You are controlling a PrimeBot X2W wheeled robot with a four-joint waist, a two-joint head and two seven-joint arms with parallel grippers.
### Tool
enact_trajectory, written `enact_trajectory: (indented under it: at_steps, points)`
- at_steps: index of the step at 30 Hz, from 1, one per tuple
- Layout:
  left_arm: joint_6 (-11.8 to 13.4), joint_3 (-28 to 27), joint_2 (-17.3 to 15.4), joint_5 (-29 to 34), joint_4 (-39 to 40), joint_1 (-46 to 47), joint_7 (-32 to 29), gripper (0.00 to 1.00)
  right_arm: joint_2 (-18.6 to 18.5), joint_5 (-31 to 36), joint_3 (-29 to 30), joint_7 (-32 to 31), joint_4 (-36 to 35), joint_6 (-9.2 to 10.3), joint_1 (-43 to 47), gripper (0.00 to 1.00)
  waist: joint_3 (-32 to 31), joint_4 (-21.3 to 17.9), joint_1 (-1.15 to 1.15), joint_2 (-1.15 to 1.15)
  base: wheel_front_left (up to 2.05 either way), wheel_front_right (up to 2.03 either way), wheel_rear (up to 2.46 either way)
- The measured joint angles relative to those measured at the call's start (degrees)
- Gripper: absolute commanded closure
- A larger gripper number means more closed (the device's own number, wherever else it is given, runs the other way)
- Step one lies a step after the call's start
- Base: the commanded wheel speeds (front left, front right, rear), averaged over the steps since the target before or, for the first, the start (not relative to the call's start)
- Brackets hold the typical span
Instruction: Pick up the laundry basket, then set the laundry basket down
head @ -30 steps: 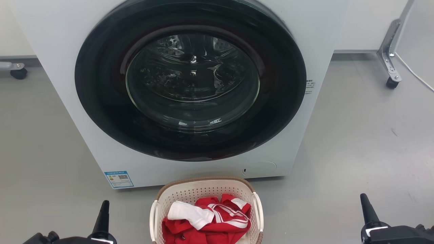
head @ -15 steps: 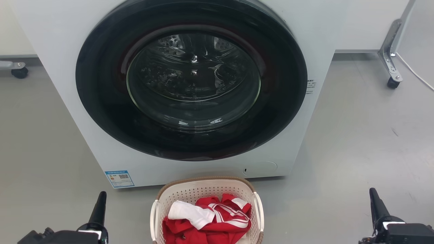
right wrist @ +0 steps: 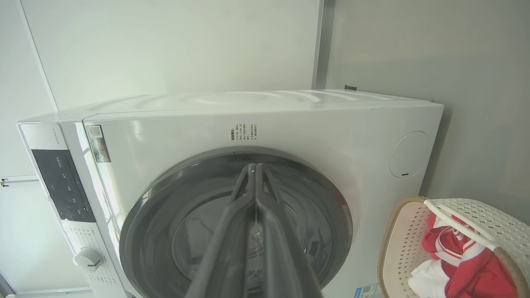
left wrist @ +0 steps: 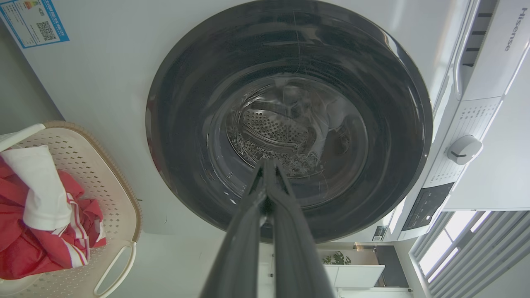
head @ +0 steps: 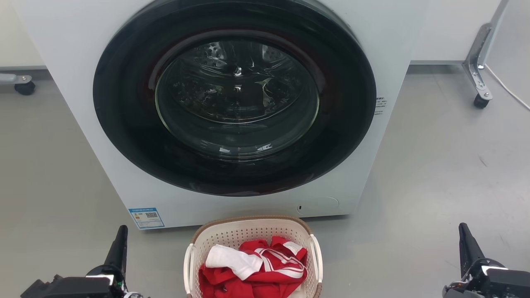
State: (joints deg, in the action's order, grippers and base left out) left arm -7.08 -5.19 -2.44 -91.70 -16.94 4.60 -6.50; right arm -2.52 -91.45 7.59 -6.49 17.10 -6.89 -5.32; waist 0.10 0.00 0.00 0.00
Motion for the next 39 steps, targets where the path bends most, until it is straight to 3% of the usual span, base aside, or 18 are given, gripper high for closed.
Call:
enact_trajectory:
  at_steps: [39]
  points:
    - [0.00,-0.01,0.04,-0.01,-0.03,0.00,0.00,1.00,0.02,0.00,0.00,0.01,0.01,0.00,0.01,1.00,0.00,0.00,0.00,0.00,0.00,0.00,0.00]
